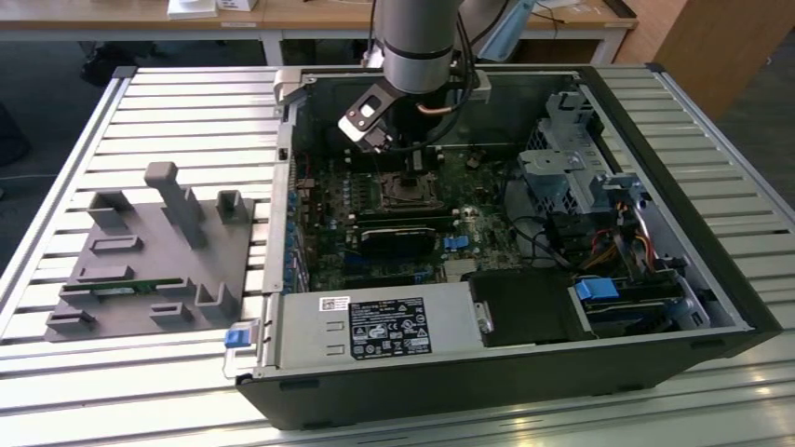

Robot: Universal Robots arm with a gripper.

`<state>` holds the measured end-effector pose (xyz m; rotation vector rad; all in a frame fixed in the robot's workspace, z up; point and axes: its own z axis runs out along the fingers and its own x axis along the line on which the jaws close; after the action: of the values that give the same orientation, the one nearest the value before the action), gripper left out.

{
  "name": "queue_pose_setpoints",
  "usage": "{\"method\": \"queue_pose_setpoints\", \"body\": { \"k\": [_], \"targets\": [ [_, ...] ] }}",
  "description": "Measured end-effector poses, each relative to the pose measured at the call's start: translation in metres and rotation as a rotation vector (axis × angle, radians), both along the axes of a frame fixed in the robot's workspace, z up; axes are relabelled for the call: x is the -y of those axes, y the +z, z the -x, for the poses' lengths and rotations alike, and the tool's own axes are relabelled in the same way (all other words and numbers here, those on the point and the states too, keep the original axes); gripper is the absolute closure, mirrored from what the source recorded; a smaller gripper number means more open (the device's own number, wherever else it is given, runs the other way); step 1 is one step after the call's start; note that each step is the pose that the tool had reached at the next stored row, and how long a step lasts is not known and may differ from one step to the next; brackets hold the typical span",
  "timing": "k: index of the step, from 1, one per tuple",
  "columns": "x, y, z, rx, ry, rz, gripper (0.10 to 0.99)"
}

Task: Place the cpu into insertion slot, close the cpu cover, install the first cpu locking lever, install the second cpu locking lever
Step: 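Install the first cpu locking lever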

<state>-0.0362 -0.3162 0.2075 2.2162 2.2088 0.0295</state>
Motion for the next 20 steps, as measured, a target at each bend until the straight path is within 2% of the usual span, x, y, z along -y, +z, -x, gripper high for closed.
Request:
{"method": "queue_pose_setpoints", "body": {
  "k": [20],
  "targets": [
    [0.0,0.0067,0.0,0.0,0.0,0.0,0.98]
  ]
}}
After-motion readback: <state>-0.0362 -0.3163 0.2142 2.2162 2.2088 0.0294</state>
